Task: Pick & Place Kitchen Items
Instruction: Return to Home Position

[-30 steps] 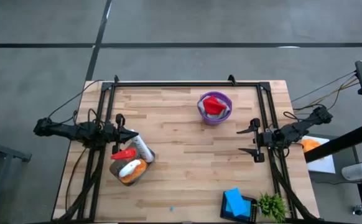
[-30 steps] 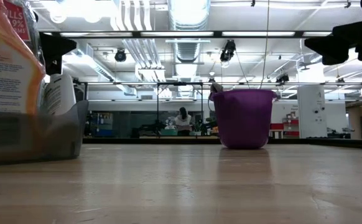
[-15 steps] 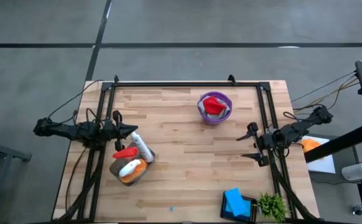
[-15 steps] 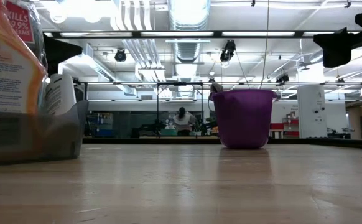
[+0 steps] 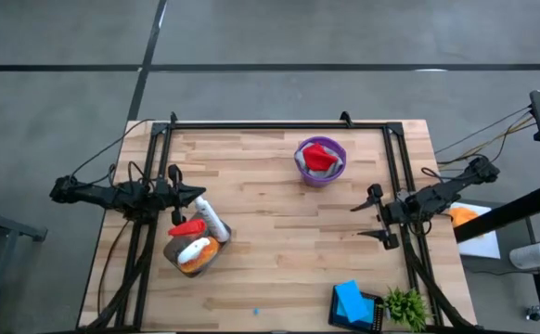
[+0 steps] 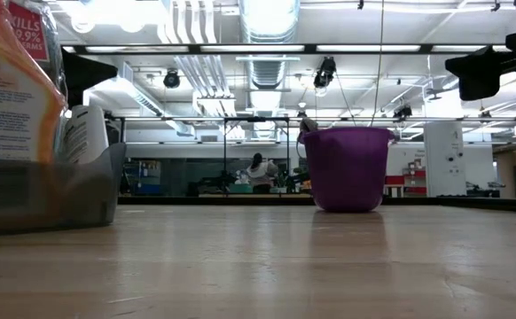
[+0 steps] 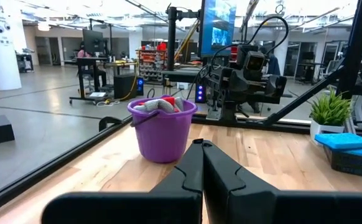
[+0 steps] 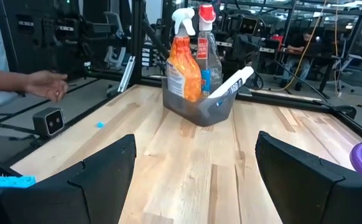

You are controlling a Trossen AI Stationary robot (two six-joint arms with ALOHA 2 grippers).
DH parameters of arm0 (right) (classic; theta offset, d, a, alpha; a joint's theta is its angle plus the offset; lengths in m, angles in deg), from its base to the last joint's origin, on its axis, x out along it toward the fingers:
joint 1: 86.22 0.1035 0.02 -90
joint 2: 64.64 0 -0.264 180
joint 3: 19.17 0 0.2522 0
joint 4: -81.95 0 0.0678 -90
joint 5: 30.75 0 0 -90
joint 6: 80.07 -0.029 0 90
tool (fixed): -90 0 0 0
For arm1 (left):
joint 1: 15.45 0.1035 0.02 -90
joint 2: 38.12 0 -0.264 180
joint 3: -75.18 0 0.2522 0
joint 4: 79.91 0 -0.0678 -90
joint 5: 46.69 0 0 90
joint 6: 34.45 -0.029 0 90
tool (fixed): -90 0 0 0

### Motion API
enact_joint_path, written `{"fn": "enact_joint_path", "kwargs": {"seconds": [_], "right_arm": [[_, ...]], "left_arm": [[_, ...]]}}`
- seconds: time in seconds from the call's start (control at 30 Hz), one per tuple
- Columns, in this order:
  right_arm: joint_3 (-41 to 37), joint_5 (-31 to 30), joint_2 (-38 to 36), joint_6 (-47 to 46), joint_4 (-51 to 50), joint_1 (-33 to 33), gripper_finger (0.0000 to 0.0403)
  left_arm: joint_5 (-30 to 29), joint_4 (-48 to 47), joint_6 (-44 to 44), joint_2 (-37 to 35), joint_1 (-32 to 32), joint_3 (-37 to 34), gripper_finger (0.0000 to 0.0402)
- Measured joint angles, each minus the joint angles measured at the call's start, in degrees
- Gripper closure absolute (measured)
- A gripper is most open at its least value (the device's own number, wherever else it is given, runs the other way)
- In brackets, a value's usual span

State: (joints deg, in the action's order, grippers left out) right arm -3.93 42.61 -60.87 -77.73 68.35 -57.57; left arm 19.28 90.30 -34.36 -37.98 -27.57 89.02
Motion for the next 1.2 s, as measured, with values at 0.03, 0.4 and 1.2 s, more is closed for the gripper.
{"fn": "enact_joint_path", "kwargs": {"seconds": [0.03,0.4,1.2], "right_arm": [[0.02,-0.02,0.21,-0.02,-0.02,0.0,0.008],[0.13,-0.02,1.72,0.01,0.09,0.0,0.008],[0.22,-0.02,2.23,0.02,0.22,0.0,0.008]], "left_arm": [[0.02,0.0,-0.11,0.0,0.0,0.0,0.0402],[0.02,0.0,-0.1,0.0,0.0,0.0,0.0401],[0.07,0.0,-0.08,-0.02,0.0,0.0,0.0401]]}}
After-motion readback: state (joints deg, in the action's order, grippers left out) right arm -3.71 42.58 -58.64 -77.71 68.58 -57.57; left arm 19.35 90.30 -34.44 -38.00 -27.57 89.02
